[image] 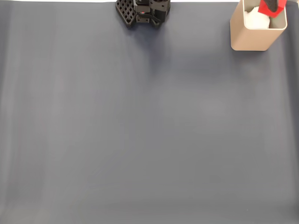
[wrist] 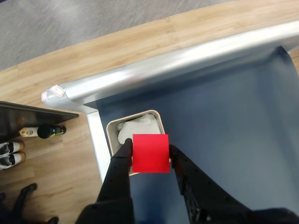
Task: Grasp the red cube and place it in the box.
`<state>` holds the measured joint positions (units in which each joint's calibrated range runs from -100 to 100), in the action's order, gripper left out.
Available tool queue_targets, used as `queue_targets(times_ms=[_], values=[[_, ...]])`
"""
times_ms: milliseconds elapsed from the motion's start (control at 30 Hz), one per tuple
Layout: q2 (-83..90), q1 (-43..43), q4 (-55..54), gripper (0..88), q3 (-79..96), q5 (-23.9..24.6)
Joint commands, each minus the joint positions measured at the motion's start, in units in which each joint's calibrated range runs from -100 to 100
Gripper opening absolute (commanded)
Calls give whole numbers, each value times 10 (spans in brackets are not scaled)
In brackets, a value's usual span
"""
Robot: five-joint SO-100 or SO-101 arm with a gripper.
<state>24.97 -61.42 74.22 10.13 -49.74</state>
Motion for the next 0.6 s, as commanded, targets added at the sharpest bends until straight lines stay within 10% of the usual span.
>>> queue_targets(times_ms=[0,567], values=[[1,-14,6,2,-29,-8],[1,-38,47,2,-24,-44]])
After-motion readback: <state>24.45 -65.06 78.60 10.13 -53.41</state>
